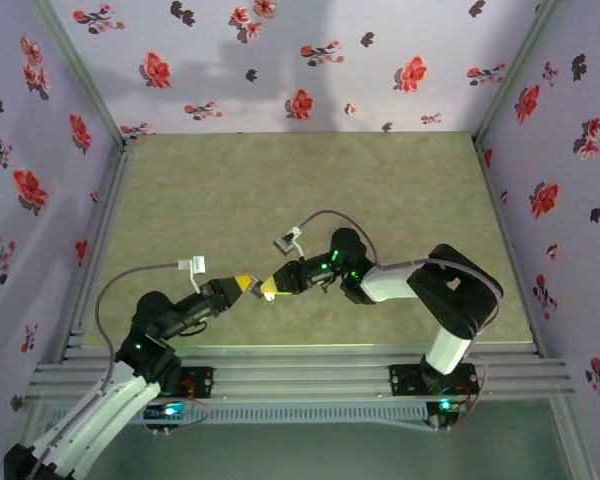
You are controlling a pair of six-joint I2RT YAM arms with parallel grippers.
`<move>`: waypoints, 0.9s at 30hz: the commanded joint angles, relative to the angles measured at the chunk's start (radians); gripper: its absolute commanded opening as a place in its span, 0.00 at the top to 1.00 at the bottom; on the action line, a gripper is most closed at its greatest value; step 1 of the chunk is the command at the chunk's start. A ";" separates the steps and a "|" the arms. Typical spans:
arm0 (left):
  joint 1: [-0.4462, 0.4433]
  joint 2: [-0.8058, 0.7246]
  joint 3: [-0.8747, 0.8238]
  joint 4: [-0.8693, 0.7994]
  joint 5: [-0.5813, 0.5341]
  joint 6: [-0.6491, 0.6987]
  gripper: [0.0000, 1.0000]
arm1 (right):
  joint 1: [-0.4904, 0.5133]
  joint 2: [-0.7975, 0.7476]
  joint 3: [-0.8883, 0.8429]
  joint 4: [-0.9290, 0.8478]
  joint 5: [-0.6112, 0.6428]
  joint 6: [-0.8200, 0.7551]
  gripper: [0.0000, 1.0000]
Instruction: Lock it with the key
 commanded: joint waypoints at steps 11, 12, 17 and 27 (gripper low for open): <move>-0.099 0.010 -0.056 -0.013 0.009 0.005 1.00 | -0.031 -0.026 0.058 0.072 0.195 -0.036 1.00; -0.103 0.013 -0.055 -0.014 0.004 0.007 1.00 | -0.031 -0.033 0.055 0.054 0.205 -0.051 1.00; -0.119 0.047 -0.052 -0.001 -0.023 0.018 1.00 | -0.029 -0.098 0.053 -0.105 0.253 -0.161 1.00; -0.132 0.145 -0.047 0.107 -0.054 0.017 1.00 | 0.023 -0.126 0.068 -0.237 0.290 -0.251 1.00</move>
